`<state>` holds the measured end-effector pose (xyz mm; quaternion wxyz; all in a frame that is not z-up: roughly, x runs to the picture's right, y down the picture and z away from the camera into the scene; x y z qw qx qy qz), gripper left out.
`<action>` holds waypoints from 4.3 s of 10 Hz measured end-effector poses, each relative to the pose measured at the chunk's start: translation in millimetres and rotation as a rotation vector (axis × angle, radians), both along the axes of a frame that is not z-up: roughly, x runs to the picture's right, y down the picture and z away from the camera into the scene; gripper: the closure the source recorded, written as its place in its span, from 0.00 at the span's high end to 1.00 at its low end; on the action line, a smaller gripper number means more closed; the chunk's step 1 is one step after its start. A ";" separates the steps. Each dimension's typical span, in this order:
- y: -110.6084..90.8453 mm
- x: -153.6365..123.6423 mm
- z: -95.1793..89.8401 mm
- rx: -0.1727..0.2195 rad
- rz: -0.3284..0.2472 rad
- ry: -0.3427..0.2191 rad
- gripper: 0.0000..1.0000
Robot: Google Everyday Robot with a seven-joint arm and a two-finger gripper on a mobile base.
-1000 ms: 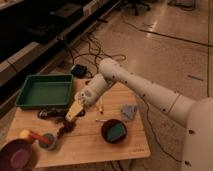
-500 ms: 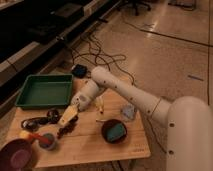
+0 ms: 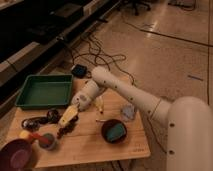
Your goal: Wipe purple bowl with brush
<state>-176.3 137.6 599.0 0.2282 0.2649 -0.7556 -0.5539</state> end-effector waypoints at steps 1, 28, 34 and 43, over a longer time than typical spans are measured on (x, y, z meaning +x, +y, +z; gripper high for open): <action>-0.1 -0.6 0.8 -0.003 -0.002 -0.003 0.00; 66.3 -100.9 -16.1 -0.011 -0.382 -0.107 0.00; 74.4 -106.8 12.2 0.013 -0.423 -0.087 0.00; 78.7 -99.0 21.7 0.002 -0.434 -0.055 0.00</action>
